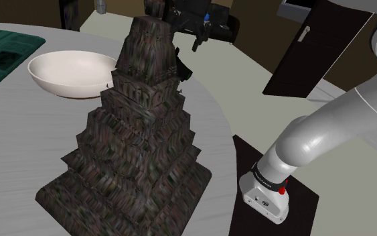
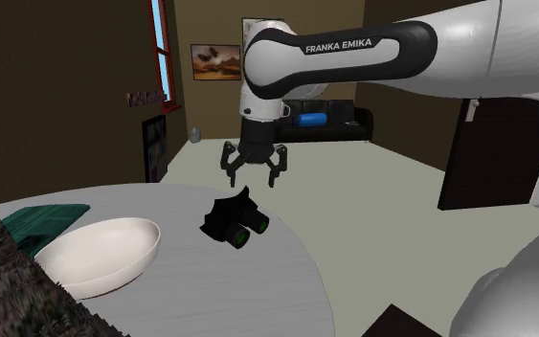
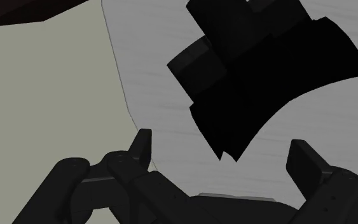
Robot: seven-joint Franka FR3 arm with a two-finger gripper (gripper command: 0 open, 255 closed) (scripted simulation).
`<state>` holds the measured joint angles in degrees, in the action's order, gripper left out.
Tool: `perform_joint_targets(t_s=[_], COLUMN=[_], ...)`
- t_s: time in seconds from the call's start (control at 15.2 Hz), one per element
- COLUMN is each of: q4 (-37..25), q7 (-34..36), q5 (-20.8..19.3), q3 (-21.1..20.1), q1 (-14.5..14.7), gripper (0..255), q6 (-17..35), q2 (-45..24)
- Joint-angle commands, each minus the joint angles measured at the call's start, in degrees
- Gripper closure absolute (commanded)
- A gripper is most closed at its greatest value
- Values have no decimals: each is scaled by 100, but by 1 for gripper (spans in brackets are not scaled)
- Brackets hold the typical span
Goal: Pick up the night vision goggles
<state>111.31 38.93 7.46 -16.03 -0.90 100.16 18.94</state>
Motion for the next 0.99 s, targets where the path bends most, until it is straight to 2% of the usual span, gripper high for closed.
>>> perform_joint_targets(t_s=[0.0,0.4,0.53,0.59,0.92], q4=[-65,500,501,500,502], q7=[141,106,106,111,110], q5=[-34,1,1,3,3], q3=[-66,-86,-86,-88,-88], q1=[-8,11,11,13,13], gripper=[0,0,0,255,255], q6=[99,603,603,595,596], q2=[-138,-76,-76,-68,-67])
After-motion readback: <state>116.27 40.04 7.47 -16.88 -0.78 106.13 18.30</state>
